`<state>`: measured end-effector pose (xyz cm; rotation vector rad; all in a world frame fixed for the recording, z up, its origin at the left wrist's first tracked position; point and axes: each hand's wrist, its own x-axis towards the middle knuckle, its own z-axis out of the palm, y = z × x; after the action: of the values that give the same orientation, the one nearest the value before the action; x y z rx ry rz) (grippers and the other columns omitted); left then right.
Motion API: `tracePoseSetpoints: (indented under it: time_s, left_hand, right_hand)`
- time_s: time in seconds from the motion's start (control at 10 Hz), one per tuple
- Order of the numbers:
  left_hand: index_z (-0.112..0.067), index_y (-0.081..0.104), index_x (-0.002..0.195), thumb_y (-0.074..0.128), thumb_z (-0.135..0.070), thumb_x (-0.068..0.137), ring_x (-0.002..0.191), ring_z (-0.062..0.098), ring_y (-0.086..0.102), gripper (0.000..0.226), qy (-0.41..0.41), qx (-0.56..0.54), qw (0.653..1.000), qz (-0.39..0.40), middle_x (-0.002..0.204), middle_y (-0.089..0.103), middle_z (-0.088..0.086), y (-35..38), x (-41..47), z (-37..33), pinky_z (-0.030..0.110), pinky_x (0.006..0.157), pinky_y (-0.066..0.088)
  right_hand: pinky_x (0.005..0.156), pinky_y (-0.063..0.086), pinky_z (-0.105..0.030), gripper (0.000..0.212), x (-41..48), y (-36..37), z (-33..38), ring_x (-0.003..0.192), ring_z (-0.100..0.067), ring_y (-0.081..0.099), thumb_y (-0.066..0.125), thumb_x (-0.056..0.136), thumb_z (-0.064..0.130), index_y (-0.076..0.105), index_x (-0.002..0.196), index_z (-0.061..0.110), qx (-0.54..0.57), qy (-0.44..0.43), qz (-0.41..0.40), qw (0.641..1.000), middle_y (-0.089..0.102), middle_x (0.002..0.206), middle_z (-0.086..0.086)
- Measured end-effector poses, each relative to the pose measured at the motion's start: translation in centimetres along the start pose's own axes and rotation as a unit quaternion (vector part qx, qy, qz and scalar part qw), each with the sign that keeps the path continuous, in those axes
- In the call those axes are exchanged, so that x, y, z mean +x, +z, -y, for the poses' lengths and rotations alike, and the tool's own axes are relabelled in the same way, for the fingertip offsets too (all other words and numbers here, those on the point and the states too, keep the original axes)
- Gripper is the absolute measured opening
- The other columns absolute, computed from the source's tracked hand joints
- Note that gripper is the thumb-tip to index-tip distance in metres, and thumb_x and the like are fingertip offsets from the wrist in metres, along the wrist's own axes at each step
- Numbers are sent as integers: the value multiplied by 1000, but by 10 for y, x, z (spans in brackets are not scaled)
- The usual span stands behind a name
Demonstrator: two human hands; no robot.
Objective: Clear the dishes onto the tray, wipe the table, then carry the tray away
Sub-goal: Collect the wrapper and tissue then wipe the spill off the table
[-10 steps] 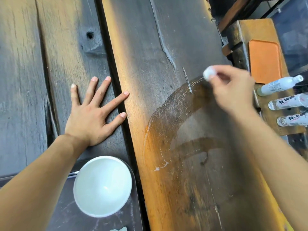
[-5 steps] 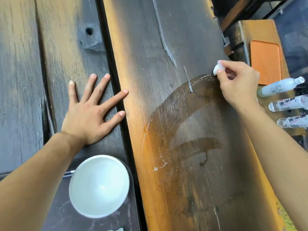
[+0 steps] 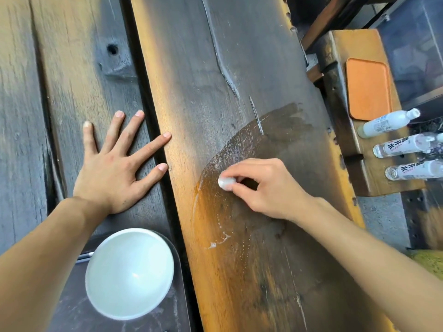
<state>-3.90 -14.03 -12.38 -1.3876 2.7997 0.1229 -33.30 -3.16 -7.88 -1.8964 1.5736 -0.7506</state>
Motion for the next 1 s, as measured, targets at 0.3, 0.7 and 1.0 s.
tracePoseSetpoints:
  time_s: [0.3, 0.7, 1.0]
  left_hand:
    - [-54, 18, 157, 22, -71, 97, 157, 34, 9, 62, 1, 2, 1000, 1, 172, 9, 4, 3, 0, 2, 73, 115, 4]
    - [-55, 17, 157, 24, -70, 98, 157, 34, 9, 62, 2, 3, 1000, -6, 172, 10, 5, 5, 0, 2, 73, 116, 4]
    - [-57, 17, 156, 22, -71, 98, 158, 33, 8, 59, -3, -9, 1000, -9, 172, 10, 3, 7, 0, 1, 74, 116, 4]
  right_hand:
    - [81, 58, -22, 24, 50, -84, -79, 81, -6, 70, 71, 85, 34, 76, 104, 22, -56, 253, -254, 932, 73, 91, 9]
    - [82, 55, -37, 11, -11, 18, 37, 87, -20, 70, 71, 90, 12, 78, 97, 7, -3, -68, 172, 983, 75, 95, -4]
    - [82, 55, -40, 12, 68, -35, -26, 77, -20, 69, 67, 86, 23, 78, 89, 18, -124, 118, -85, 982, 75, 87, -2]
